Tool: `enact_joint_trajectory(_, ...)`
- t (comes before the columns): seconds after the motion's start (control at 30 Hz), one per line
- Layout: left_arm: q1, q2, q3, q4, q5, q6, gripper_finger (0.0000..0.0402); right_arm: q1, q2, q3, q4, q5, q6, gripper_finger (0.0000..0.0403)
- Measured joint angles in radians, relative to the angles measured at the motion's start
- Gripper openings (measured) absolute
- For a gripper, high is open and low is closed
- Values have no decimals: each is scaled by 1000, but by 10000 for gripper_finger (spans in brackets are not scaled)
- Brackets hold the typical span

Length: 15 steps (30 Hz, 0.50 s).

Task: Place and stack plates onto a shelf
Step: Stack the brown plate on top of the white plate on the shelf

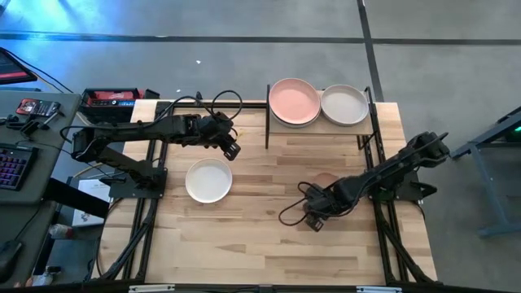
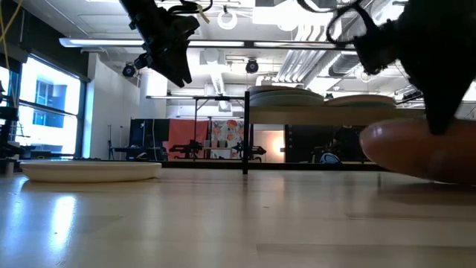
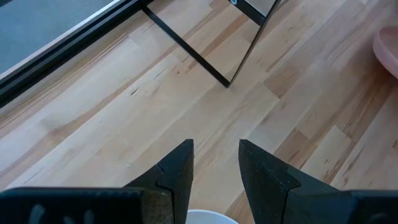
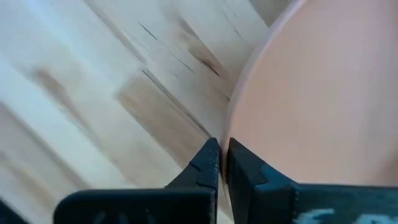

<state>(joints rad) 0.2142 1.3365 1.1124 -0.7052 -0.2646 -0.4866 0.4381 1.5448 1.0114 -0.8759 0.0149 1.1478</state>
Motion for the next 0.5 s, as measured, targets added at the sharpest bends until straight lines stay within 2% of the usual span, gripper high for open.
enact_joint_trajectory(0.23,0,0,0,-1,0,6,117,0,0,120,-18,83,7,0)
enact_joint_trajectory(0.5,0,0,0,-1,29,104,117,0,-1,164,-21,135,71,0)
